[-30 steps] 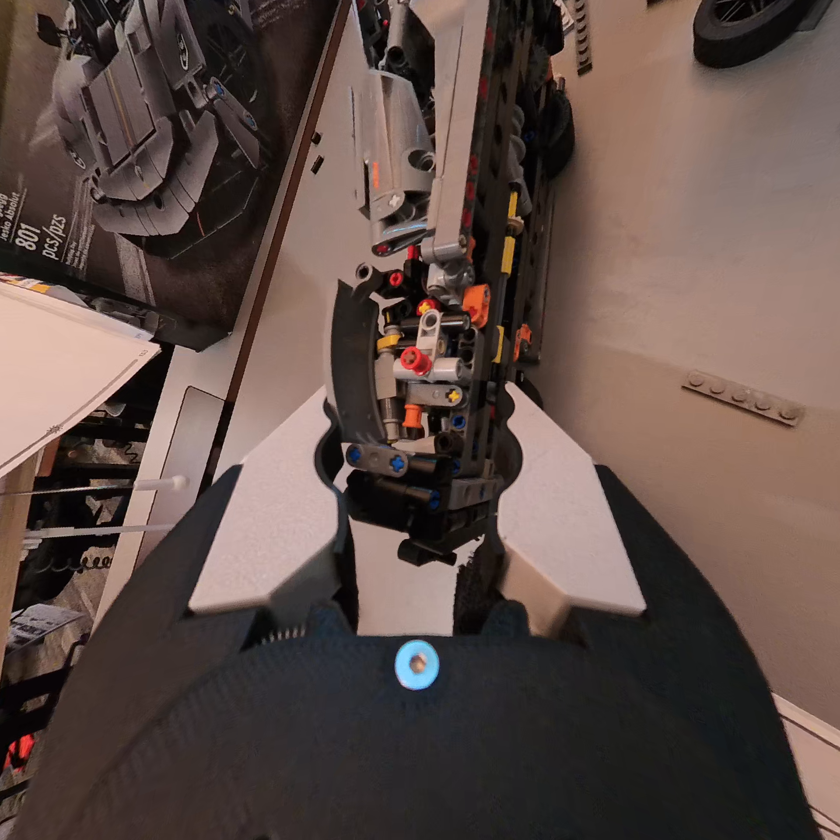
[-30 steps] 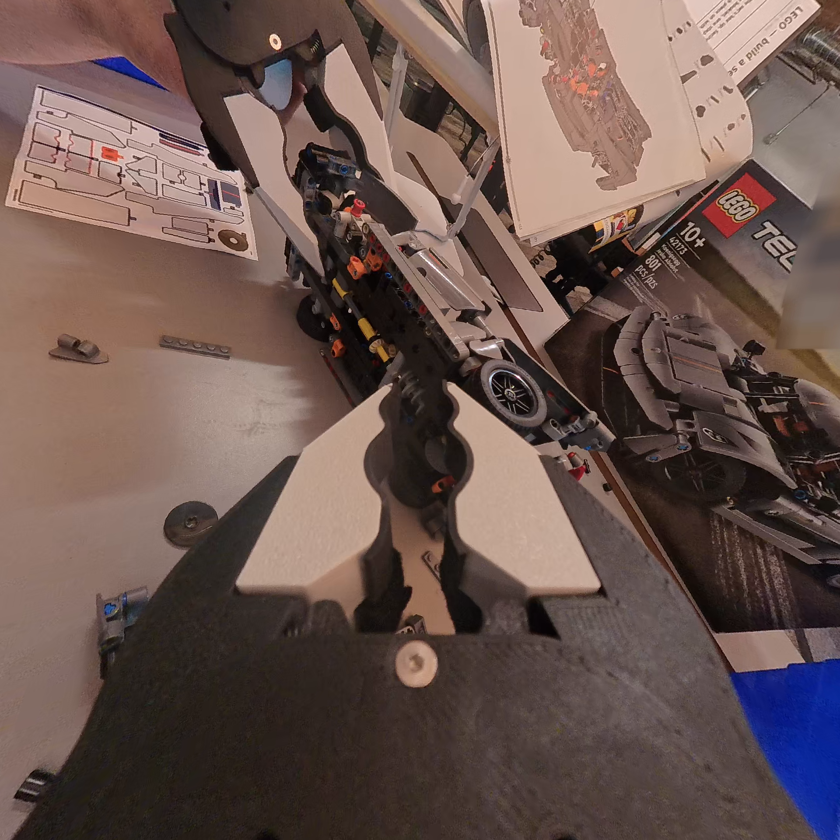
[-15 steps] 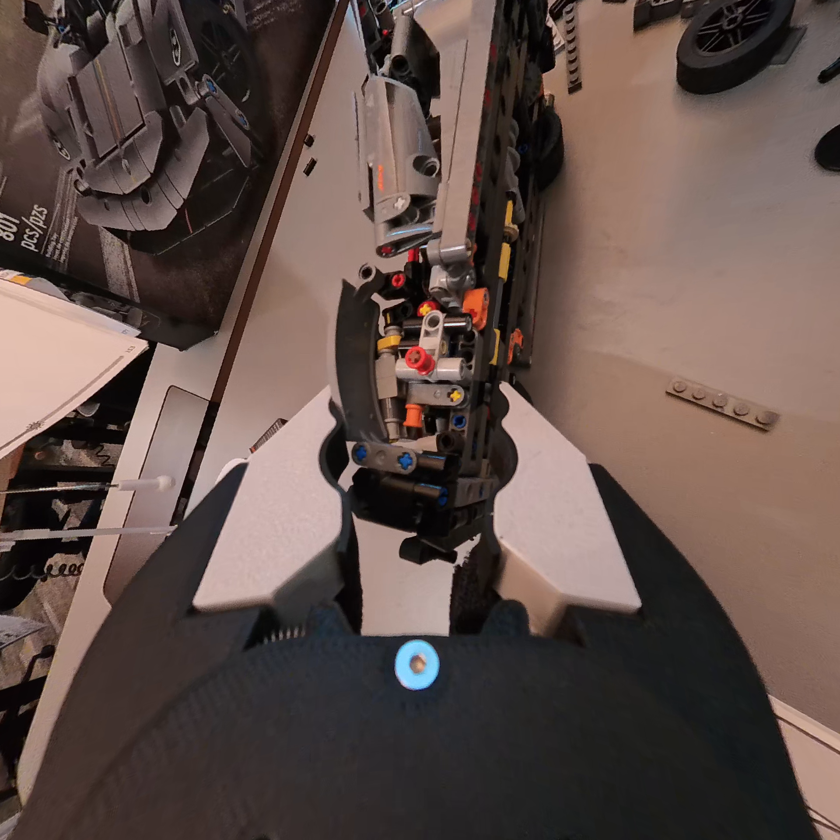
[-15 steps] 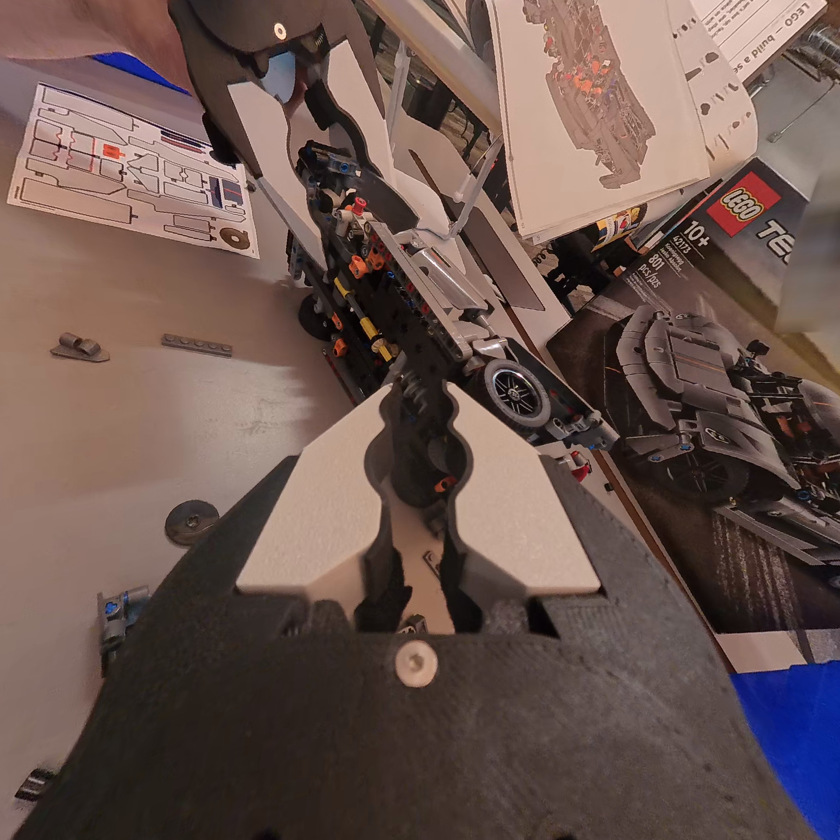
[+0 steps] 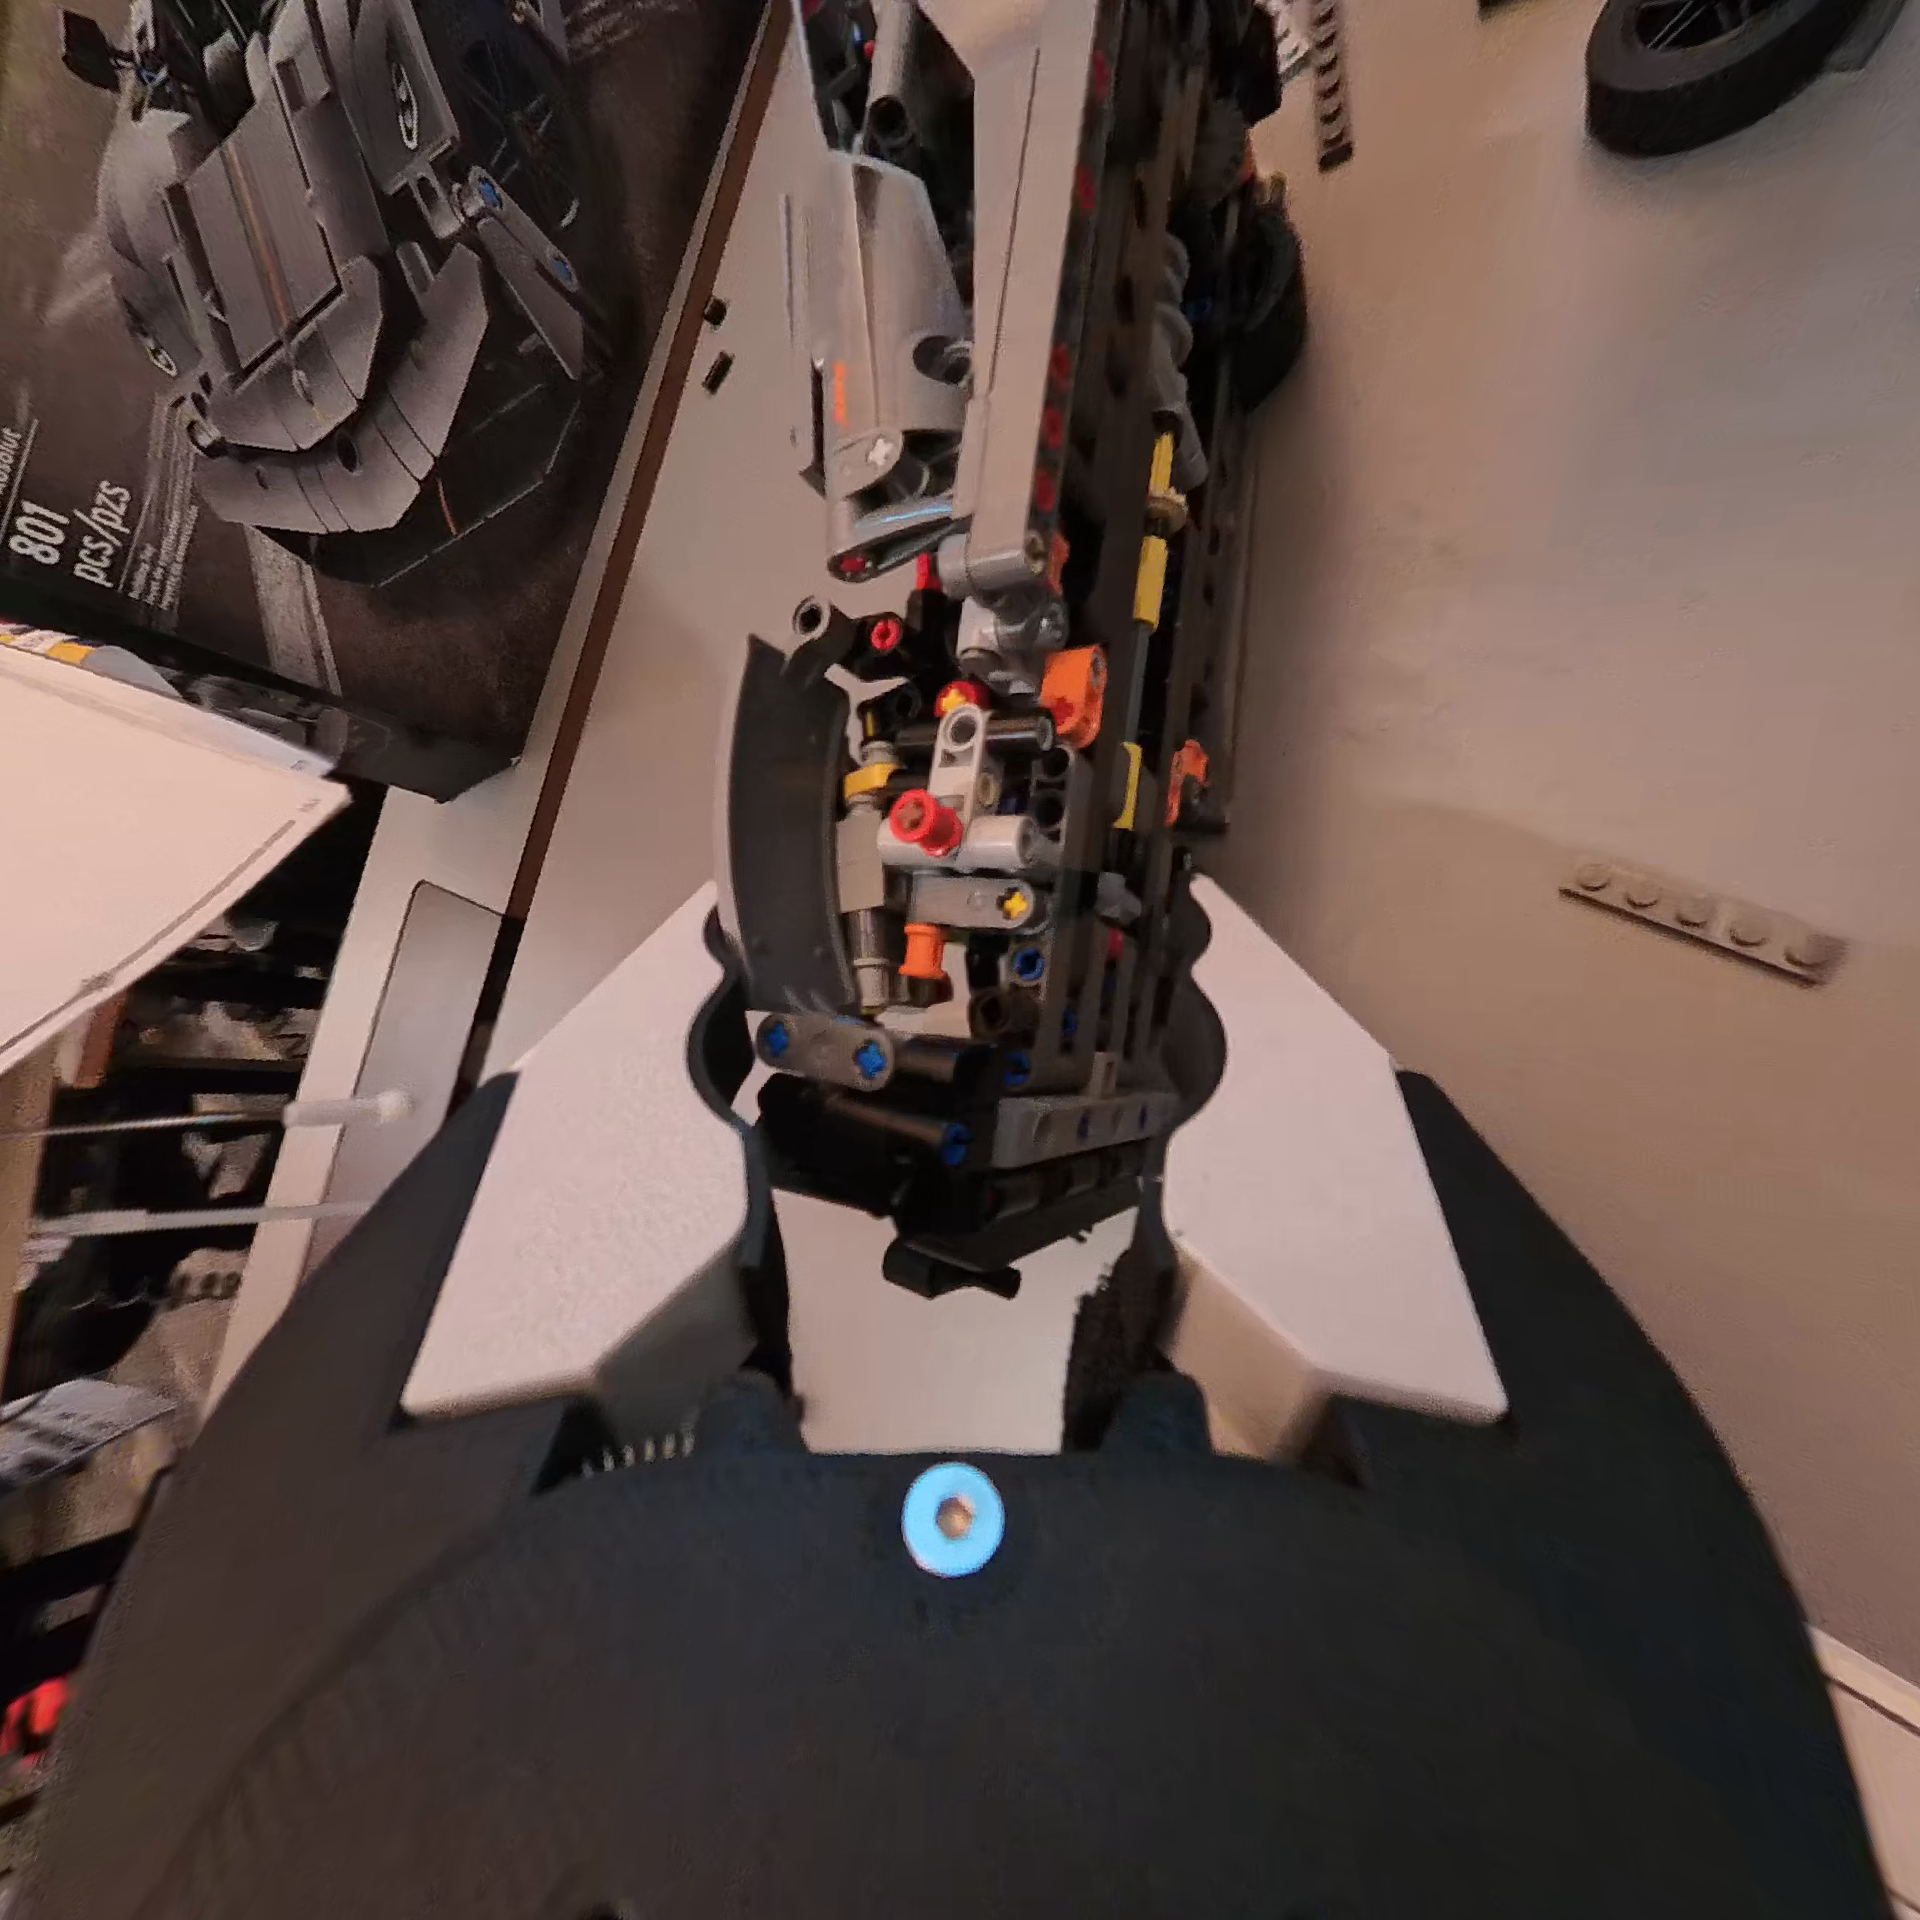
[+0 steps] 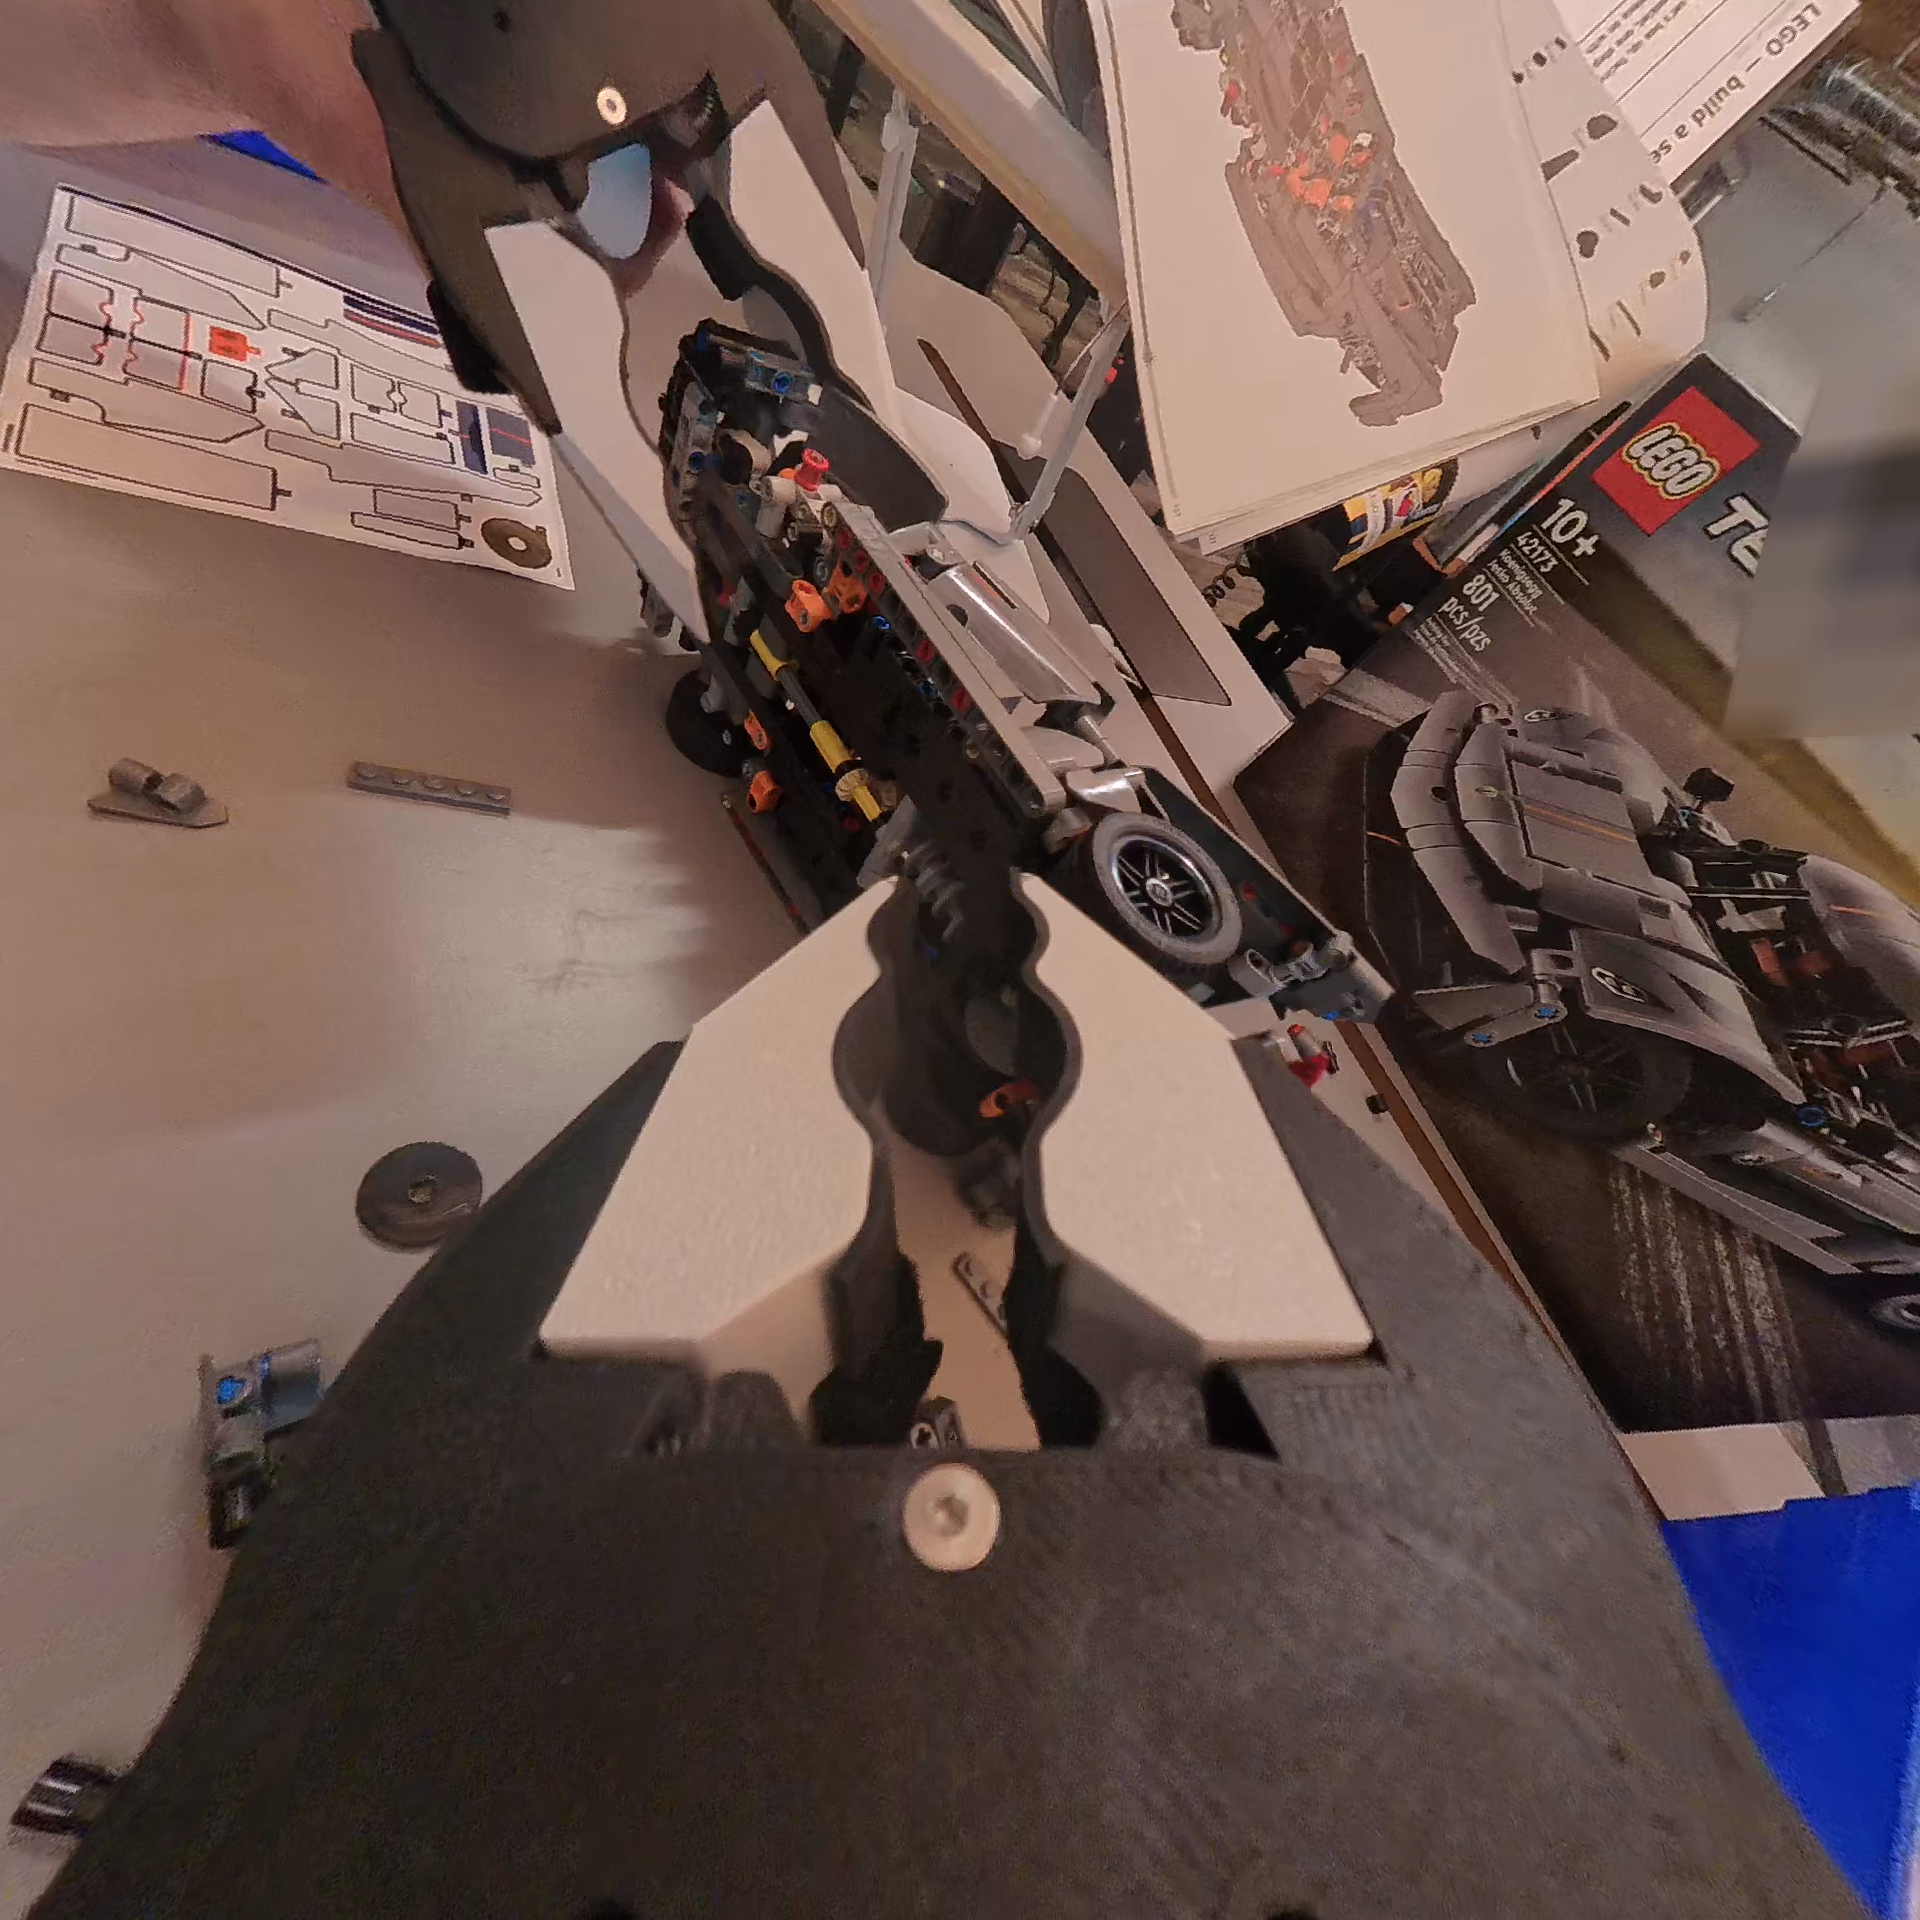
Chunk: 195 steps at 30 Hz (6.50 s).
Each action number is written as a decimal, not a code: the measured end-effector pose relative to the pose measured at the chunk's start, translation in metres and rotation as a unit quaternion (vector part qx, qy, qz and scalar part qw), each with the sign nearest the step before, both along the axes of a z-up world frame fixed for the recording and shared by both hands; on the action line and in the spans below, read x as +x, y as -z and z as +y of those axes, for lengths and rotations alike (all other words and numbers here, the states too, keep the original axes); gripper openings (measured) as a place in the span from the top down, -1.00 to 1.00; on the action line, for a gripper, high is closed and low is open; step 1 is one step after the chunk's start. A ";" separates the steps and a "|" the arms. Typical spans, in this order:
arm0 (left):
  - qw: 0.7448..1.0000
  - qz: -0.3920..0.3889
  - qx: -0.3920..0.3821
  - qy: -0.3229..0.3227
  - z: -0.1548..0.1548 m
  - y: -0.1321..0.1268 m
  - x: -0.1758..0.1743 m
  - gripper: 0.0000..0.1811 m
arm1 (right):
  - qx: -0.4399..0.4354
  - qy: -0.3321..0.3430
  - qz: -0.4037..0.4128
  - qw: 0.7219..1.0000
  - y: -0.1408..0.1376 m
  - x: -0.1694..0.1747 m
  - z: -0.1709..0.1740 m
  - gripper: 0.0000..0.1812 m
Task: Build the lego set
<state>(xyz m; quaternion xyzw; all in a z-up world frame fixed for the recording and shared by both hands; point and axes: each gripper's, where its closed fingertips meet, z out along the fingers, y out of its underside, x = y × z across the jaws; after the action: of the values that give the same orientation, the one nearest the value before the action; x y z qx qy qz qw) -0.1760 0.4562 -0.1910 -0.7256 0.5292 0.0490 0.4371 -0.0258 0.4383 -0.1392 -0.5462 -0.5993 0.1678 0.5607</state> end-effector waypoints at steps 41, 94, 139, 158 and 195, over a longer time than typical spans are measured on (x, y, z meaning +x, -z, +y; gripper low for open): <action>0.994 -0.097 -0.054 -0.011 0.008 0.000 0.001 0.26 | -0.013 0.023 0.041 0.999 -0.018 0.010 0.009 0.87; 0.998 -0.042 -0.013 -0.041 0.013 0.007 0.016 0.27 | -0.022 0.022 0.037 0.999 -0.012 0.008 0.010 0.87; 0.990 -0.116 -0.067 -0.045 0.013 0.009 0.021 0.45 | -0.028 0.022 0.036 0.999 -0.009 0.008 0.013 0.87; 0.993 -0.091 -0.059 -0.037 -0.008 -0.033 -0.013 0.08 | -0.078 0.072 0.102 0.989 -0.019 0.035 0.044 0.82; 0.981 -0.161 -0.081 -0.076 -0.002 0.023 0.000 0.54 | -0.147 0.122 0.130 0.973 -0.009 0.054 0.070 0.80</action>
<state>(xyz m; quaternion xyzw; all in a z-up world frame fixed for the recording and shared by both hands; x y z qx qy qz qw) -0.1755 0.4541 -0.2136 -0.7948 0.3977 -0.0784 0.4517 0.0285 0.5083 -0.1301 -0.6651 -0.4188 0.2535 0.5639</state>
